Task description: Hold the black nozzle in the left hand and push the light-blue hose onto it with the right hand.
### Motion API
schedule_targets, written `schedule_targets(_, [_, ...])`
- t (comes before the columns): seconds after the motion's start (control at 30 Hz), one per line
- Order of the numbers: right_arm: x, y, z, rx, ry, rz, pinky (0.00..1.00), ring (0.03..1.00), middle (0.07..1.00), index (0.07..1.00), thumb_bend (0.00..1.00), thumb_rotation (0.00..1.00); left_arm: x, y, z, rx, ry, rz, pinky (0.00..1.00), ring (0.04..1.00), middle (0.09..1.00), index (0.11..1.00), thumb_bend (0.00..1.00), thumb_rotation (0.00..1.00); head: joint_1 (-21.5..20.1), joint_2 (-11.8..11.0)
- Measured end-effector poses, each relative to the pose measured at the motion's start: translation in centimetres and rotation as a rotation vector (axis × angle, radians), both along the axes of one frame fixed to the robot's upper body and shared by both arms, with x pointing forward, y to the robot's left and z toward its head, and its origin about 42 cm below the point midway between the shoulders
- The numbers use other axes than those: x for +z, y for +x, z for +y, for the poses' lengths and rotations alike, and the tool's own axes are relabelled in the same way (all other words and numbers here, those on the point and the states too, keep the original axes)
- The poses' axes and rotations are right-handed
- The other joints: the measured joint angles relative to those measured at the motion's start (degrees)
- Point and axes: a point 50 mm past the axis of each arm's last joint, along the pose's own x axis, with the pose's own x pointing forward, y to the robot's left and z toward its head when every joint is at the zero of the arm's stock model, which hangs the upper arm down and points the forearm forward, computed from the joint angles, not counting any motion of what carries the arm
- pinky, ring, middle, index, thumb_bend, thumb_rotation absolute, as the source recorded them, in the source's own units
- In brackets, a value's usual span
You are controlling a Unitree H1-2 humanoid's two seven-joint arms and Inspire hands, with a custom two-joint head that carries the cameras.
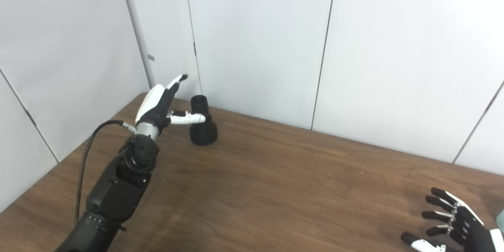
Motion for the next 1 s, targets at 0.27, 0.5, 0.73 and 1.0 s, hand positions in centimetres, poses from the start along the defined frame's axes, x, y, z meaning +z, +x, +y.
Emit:
schedule_targets(0.27, [0.0,0.0,0.0,0.012,0.008,0.003,0.44,0.635,0.749,0.784,0.63,0.00,-1.1,0.2,0.0,0.029,0.003,0.059,1.00,1.000,0.994,0.985,1.00,0.35,-0.1,0.4])
schedule_targets(0.5, [-0.1,-0.1,-0.1,0.018,0.011,0.006,0.44,0.621,0.741,0.783,0.63,0.00,-2.8,0.6,0.3,0.076,0.000,0.133,1.00,1.000,0.990,1.000,1.00,0.36,-0.3,0.8])
schedule_targets(0.73, [-0.1,-0.3,-0.3,0.020,0.022,0.011,0.43,0.607,0.734,0.779,0.64,0.00,-3.7,0.9,-0.2,0.079,-0.022,0.159,1.00,1.000,0.990,0.986,1.00,0.38,-0.4,1.3])
schedule_targets(1.0, [0.2,-0.5,-0.3,0.024,0.026,-0.001,0.44,0.601,0.725,0.773,0.65,0.00,-4.4,1.5,-1.6,0.042,-0.001,0.209,1.00,1.000,0.965,0.945,1.00,0.38,-0.8,1.9])
